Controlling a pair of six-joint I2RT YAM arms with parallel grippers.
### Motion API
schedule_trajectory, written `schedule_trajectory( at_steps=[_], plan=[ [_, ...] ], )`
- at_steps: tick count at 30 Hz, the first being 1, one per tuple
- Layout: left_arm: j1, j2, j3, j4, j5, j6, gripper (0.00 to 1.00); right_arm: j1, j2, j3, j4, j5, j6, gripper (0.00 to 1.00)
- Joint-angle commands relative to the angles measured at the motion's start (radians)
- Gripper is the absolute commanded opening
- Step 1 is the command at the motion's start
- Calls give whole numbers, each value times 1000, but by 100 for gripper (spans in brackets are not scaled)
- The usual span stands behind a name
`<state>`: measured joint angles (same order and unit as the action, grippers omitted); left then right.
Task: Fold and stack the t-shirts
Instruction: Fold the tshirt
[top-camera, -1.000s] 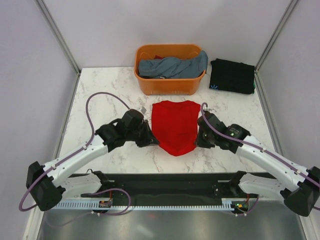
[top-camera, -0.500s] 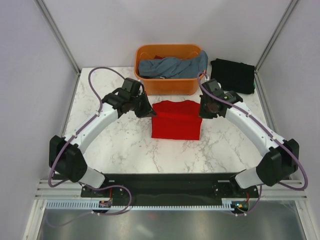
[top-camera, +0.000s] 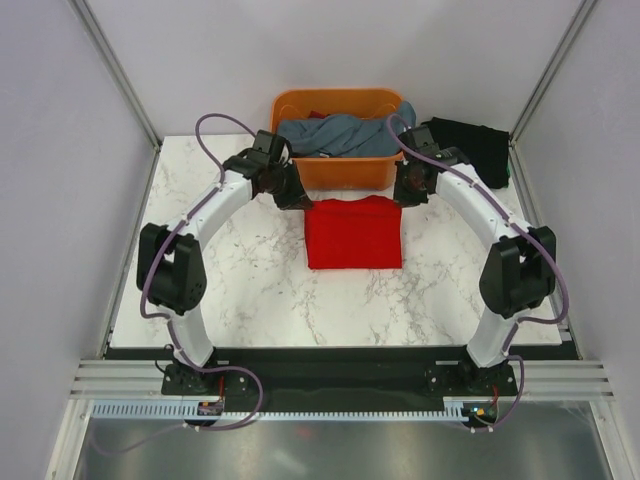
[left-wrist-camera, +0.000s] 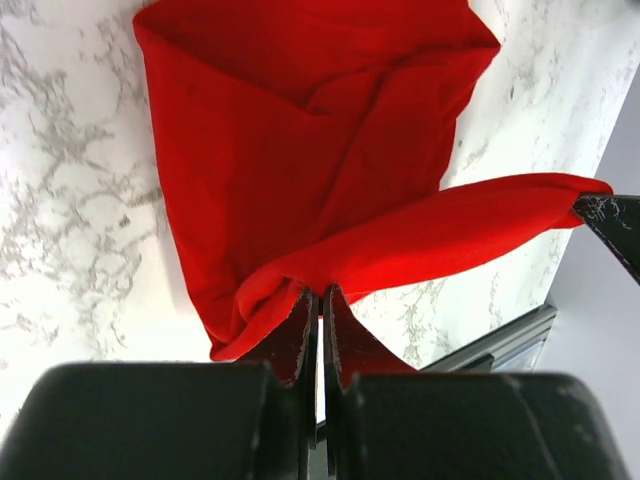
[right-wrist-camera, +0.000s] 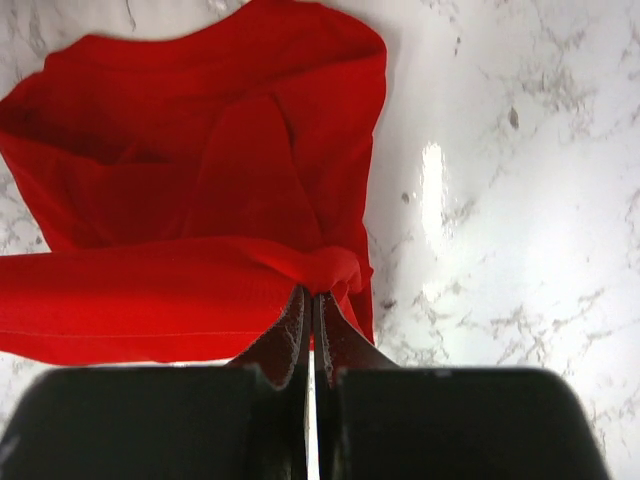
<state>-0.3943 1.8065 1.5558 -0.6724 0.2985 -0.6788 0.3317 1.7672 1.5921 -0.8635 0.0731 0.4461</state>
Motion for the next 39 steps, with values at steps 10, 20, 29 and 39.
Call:
schedule_trajectory(
  at_steps=[10,20,29,39],
  plan=[
    [67,174,233,-7,-1,96,2,-46,167,207,79,-4,-44,0],
    [98,384,440,-22,24,124,13,-63,305,292,124,-2,-18,27],
    [117,240,497,-113,25,128,82,-79,138,283,83,17,-35,79],
    [106,-258,-60,-105,13,163,82,-179,-215,-452,476,-410,75,86]
  ],
)
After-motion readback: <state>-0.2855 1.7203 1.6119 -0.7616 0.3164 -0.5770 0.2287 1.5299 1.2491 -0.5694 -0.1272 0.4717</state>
